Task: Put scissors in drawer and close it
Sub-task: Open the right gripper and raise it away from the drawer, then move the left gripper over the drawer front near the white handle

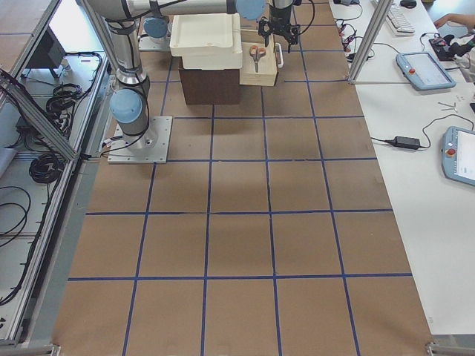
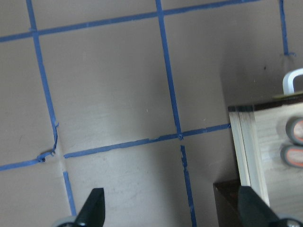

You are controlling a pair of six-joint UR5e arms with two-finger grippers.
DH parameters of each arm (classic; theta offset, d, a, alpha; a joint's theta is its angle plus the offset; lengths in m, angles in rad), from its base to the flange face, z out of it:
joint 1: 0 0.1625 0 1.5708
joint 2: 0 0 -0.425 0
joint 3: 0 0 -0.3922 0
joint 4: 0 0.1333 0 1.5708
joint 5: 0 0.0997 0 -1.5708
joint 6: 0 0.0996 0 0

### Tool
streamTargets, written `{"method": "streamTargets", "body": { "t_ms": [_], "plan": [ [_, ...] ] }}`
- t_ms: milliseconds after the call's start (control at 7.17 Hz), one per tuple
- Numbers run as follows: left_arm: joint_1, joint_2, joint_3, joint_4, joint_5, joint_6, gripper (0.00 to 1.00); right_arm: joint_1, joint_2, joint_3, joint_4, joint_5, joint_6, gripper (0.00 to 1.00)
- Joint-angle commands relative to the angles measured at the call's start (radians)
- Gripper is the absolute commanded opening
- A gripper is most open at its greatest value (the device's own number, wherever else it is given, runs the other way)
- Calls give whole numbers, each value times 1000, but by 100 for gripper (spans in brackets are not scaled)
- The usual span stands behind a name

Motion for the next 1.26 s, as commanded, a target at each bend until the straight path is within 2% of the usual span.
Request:
{"method": "streamTargets", "body": {
  "t_ms": [0,279,419,698,837,1116],
  "plan": [
    [-15,-136,65,104,-90,-49,100,-35,-45,53,10,-4,360,100],
    [-68,-224,70,161,-96,-247,100,26,-51,52,10,-45,570,100],
    [-88,-241,64,175,-92,-311,100,51,-59,58,17,-62,691,100],
    [-141,-249,12,184,-87,-397,100,42,-83,81,55,-56,775,100],
    [-144,-246,-1,172,-88,-413,100,39,-99,80,80,-52,892,100],
    [-145,-243,-14,169,-91,-428,100,29,-96,84,79,-53,889,100]
  ]
}}
